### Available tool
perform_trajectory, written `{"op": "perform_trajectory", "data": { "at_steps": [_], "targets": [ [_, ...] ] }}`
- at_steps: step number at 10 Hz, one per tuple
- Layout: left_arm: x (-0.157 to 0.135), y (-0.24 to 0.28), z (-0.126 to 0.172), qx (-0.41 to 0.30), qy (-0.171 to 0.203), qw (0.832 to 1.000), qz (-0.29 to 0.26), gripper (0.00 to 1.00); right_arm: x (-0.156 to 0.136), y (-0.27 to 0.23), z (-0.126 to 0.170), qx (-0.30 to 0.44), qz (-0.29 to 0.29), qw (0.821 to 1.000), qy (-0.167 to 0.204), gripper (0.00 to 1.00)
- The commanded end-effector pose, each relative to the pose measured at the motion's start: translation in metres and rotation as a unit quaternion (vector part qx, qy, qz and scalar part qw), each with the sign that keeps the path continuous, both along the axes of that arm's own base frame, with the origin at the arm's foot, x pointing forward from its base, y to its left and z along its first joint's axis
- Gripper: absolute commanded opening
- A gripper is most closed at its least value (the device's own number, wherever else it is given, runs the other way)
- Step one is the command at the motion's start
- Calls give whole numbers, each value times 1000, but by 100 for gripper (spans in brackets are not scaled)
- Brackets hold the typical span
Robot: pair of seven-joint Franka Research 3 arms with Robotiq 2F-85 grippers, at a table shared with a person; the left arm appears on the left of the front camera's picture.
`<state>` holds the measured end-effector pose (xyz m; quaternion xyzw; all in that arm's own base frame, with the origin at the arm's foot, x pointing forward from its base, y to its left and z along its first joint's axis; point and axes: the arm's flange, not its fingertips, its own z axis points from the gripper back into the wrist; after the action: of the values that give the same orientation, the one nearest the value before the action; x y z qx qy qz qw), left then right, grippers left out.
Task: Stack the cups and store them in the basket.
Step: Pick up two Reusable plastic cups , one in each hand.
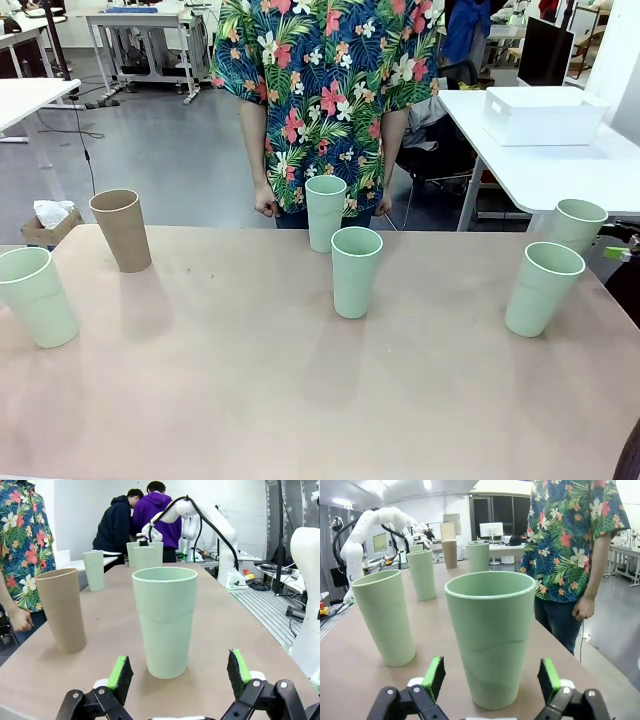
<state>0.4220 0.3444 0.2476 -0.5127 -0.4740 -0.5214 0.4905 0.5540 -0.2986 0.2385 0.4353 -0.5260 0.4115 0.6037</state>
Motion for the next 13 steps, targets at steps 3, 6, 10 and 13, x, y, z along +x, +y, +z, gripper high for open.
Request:
{"op": "perform_trajectory", "data": {
  "at_steps": [3, 6, 10, 13],
  "targets": [
    [-2, -6, -11, -17, -23, 999, -31, 100, 11, -3, -1, 12, -14, 1000, -9, 100],
    [-5, -34, -16, 4, -20, 1000, -8, 100, 8, -3, -2, 17, -20, 1000, -11, 100],
    [-10, -68, -21, 6, 4, 1000, 6, 100, 11, 1, -5, 25, -26, 999, -11, 100],
    [-9, -83, -25, 5, 9, 1000, 12, 100, 14, 8, -11, 20, -16, 1000, -5, 100]
  ]
}}
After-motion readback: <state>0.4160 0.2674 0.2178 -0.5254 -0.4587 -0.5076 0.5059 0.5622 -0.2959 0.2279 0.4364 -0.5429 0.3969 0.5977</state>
